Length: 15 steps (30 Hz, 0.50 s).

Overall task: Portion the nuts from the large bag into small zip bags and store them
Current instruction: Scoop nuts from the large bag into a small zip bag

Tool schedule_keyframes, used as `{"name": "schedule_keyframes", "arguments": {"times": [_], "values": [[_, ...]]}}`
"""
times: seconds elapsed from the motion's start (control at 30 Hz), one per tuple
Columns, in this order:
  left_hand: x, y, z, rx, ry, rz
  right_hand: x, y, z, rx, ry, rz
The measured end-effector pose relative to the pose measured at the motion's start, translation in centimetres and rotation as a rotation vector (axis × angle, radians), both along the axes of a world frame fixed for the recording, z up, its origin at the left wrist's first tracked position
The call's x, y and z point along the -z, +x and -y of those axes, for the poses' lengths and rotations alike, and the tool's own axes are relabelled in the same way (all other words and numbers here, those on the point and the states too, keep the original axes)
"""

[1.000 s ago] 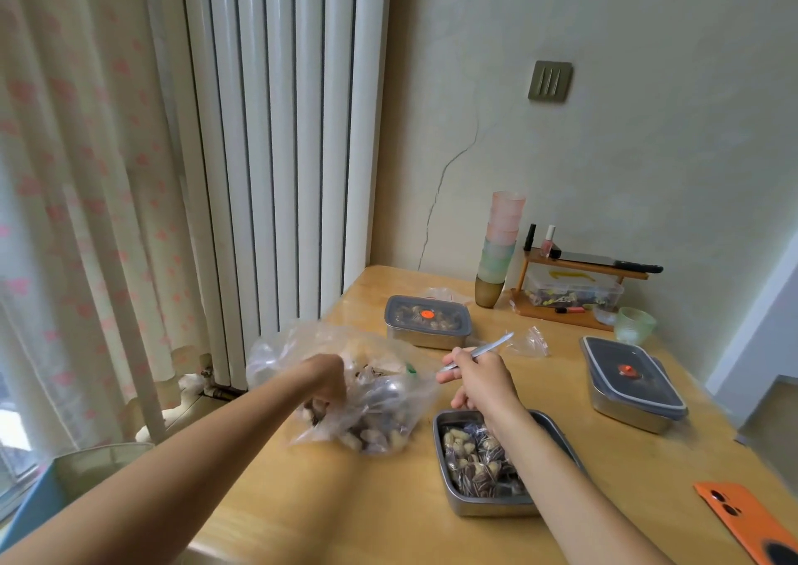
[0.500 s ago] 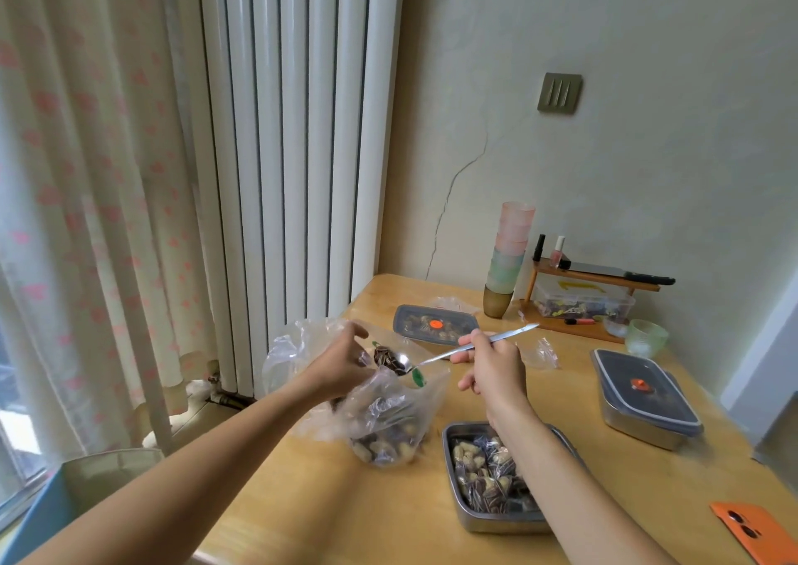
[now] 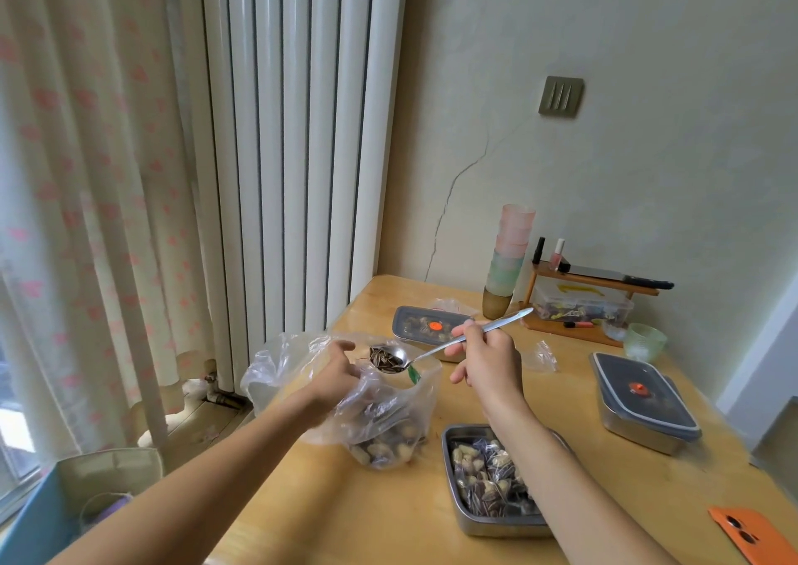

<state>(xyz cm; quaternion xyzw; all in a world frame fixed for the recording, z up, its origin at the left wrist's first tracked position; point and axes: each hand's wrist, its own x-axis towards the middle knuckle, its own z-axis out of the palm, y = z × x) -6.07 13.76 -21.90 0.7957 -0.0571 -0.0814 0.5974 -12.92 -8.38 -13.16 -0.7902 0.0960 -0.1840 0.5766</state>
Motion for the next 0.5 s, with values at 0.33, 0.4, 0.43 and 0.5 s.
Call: {"name": "schedule_keyframes", "arguments": {"times": [0.33,0.4,0.43,0.5], "values": [[-2.0,-0.2,0.1,0.049,0.468,0.346,-1.3,-0.3,-0.7,0.026,-0.055,0.048],[-2.0,-0.3,0.2,0.061,0.509,0.363,-1.2,-0.5,-0.7,0.03,-0.084,0.05],[-2.1,-0.4,0.2,0.059,0.511,0.365,-1.1,-0.5,-0.7,0.031,-0.097,0.052],[-1.9,-0.3,0.1,0.059,0.483,0.368,-1.0,-0.6,-0.7,0.033,-0.122,0.057]]}}
